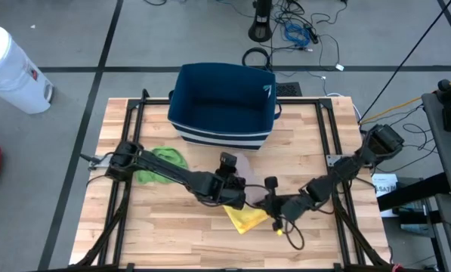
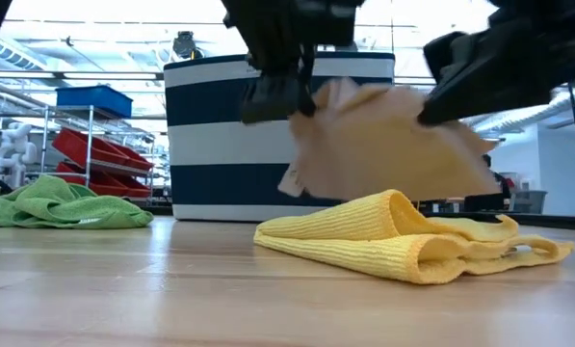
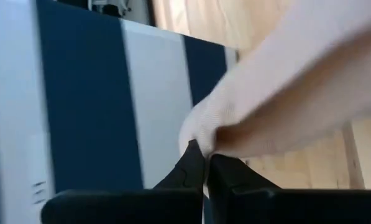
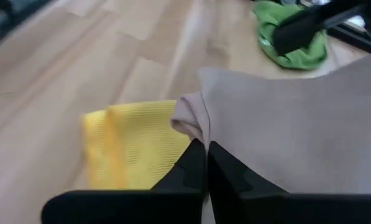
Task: Fold towel
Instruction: Stack the brown towel on top of the yellow towel
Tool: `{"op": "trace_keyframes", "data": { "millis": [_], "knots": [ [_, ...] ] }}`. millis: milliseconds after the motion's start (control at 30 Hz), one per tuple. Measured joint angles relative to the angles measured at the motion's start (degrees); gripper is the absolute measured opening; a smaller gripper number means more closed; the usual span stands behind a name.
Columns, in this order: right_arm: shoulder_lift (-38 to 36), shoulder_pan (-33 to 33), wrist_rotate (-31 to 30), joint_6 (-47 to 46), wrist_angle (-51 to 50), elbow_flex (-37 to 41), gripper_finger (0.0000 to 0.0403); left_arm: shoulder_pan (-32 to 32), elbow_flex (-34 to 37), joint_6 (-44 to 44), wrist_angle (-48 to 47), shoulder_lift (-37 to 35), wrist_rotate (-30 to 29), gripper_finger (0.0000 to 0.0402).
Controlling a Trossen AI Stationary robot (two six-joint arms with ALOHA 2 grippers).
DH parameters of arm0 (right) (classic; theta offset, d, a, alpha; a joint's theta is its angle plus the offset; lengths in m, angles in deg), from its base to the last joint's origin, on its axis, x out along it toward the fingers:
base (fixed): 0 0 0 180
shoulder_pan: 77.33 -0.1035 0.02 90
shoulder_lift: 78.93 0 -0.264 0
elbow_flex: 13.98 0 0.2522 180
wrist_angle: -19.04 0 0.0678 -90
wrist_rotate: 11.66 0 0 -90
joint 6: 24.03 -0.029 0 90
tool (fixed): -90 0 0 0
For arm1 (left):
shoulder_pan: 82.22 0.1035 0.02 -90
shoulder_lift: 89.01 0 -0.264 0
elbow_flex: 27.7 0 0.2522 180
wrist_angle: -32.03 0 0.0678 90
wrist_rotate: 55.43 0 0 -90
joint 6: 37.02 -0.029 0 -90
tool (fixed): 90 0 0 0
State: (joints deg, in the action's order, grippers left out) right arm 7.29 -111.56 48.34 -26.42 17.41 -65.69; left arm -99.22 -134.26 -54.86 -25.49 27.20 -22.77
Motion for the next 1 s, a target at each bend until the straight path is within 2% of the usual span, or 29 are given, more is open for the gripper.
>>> {"op": "trace_keyframes", "data": {
  "millis": [100,267,700,867,1000],
  "knots": [
    [-0.1,-2.3,0.3,0.1,0.1,0.0,0.0000,-0.8,0.0,1.2,0.1,-1.9,2.1,0.0001],
    [-0.1,-4.1,7.3,-2.1,0.0,0.0,0.0000,-1.8,0.0,4.1,-0.9,-2.6,14.6,0.0001],
    [-0.1,-4.1,14.6,-5.8,0.0,0.0,0.0000,-2.0,0.0,5.8,-5.4,2.3,20.3,0.0004],
    [-0.1,-4.1,18.7,-7.8,0.0,0.0,0.0001,-2.0,0.0,5.7,-5.6,3.9,29.4,0.0006],
    [0.8,-4.1,21.5,-9.0,0.0,0.0,0.0023,-2.1,0.0,5.3,-5.7,5.0,33.5,0.0027]
  ]
}}
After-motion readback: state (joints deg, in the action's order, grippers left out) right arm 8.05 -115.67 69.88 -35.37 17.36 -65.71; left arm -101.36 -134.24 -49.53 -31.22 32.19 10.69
